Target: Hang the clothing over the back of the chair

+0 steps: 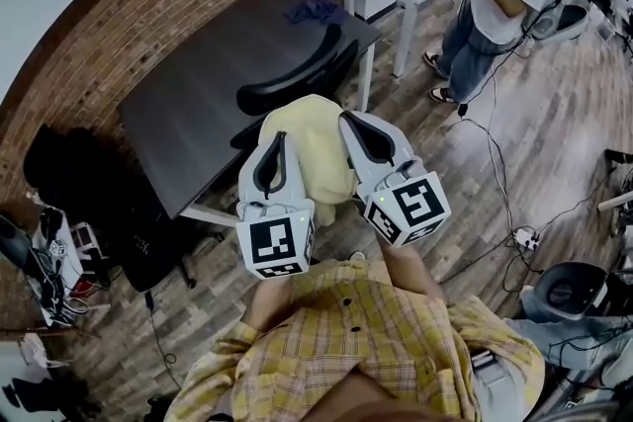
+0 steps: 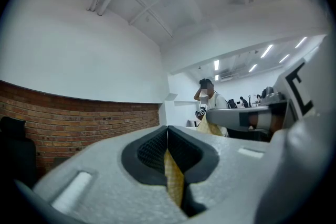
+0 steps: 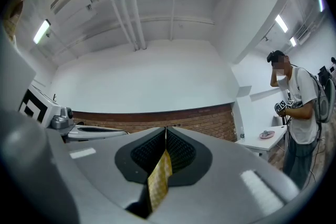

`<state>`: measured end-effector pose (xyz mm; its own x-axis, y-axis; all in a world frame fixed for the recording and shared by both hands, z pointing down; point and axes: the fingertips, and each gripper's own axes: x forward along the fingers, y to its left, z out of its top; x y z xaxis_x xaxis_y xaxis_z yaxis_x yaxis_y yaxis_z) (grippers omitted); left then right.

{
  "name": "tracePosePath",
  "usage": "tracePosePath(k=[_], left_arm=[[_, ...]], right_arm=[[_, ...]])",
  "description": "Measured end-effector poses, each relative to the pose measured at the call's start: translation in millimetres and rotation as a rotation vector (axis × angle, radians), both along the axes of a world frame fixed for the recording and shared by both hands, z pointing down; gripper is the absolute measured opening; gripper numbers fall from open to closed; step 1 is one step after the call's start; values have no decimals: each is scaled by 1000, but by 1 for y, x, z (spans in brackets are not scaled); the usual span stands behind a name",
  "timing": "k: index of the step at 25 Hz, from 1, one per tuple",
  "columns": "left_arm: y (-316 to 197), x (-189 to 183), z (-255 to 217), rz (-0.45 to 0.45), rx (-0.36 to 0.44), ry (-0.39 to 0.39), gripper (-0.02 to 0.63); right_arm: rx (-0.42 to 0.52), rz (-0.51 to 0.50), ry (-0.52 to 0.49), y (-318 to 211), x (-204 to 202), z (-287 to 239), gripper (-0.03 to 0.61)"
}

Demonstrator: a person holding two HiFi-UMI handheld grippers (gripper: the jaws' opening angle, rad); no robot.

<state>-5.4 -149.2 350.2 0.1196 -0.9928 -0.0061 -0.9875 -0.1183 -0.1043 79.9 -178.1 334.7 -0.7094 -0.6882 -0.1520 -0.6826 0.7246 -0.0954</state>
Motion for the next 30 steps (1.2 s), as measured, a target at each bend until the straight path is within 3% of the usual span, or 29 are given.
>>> tracePosePath(k=[8,19,30], left_arm=[[-29,-25,-11,32,3,-10,3],[-74,-47,-55,98,99,32,3],[-112,-67,-69,99,129,-9,3]], right_arm=[[7,25,0,-30,-21,-14,12],[83,59,9,-72,-43,-54,12],[142,94,22,-110,-57,-74,12]])
